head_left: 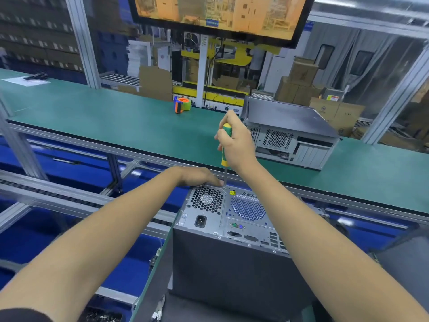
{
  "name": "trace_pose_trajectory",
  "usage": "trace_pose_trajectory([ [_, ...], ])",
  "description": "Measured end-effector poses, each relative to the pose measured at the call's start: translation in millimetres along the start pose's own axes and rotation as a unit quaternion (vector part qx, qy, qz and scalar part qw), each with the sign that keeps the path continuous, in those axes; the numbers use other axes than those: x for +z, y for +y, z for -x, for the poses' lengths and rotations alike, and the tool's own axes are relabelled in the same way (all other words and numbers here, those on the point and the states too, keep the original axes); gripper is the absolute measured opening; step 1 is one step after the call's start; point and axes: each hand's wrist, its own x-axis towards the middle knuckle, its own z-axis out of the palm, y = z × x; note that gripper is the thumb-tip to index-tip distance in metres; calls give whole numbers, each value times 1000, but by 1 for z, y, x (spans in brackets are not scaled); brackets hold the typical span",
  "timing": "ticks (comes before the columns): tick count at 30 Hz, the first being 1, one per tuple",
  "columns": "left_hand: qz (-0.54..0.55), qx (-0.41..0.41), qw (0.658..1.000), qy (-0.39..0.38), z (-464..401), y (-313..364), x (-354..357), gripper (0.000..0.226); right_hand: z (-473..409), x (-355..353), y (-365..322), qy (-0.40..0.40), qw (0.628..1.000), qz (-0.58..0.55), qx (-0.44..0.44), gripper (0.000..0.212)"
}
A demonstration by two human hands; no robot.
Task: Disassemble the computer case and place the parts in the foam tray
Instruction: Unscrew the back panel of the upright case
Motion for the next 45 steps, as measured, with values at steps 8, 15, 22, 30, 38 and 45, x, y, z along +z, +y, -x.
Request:
trace_pose_trajectory([
  [8,372,-26,927,35,-5,-52,20,58,2,12,-1,67,997,-47,-7,11],
  [15,521,95,846,66,-24,-73,57,57,-1,24,9,147,985,-88,-14,19],
  [22,469,69,876,95,-14,-69,51,26,1,30,13,184,968,-170,-8,34],
  [30,336,-31,937,89,9,-49,29,41,10,39,6,148,980,-117,-58,31],
  [38,399,30,912,95,14,-61,45,38,10,42,5,218,972,-29,-85,19],
  [45,422,6,898,123,5,-66,47,18,2,21,8,87,956,-280,-13,19],
])
